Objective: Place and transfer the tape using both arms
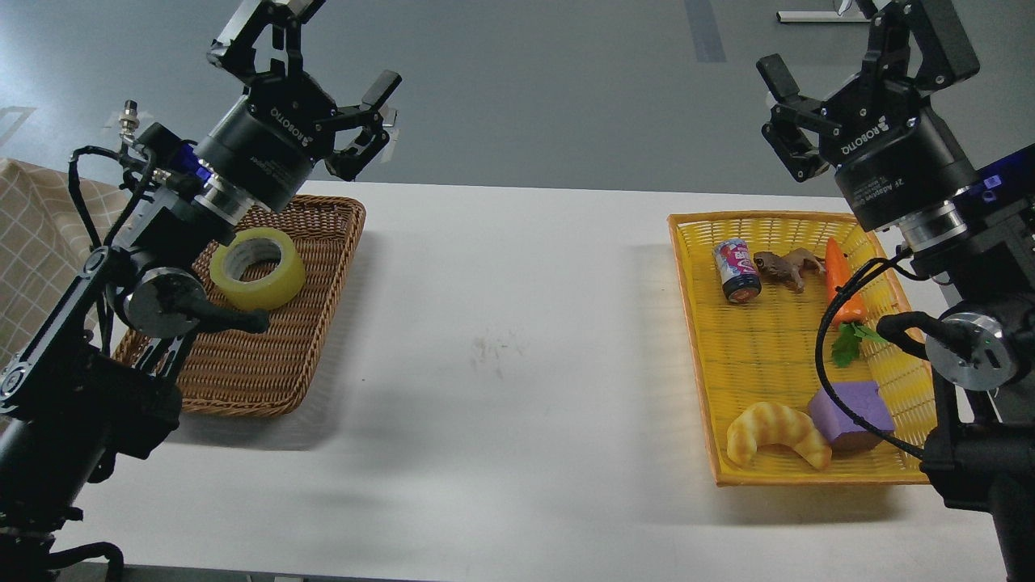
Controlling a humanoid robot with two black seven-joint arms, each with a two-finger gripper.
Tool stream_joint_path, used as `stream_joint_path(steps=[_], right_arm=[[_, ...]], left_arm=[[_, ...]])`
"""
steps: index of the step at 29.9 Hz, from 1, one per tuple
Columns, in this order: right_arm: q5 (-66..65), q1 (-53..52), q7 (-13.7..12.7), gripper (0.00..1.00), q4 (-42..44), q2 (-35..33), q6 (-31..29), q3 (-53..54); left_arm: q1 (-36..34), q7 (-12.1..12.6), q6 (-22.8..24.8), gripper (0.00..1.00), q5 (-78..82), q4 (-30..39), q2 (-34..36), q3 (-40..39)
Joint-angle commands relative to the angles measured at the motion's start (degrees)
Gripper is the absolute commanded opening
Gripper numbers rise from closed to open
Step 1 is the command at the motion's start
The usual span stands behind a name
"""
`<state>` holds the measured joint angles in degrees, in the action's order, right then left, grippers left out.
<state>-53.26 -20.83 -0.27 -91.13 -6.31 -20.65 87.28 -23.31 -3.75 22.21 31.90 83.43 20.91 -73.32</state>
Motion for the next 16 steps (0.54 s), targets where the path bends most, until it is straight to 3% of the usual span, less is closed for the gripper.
stream_joint_path(steps=[1, 16], right_arm=[[0.0, 0.0, 0.0, 1.00, -0.1, 0.5, 0.2, 0.1], [0.0, 0.2, 0.0, 1.00, -0.7, 0.9, 0.3, -0.3]], left_arm=[[0.5, 0.1, -0.1, 0.98, 0.2, 0.2, -0.3, 0.1], [1.2, 0.0, -0.1, 0.98, 0.2, 1.0, -0.6, -1.0]])
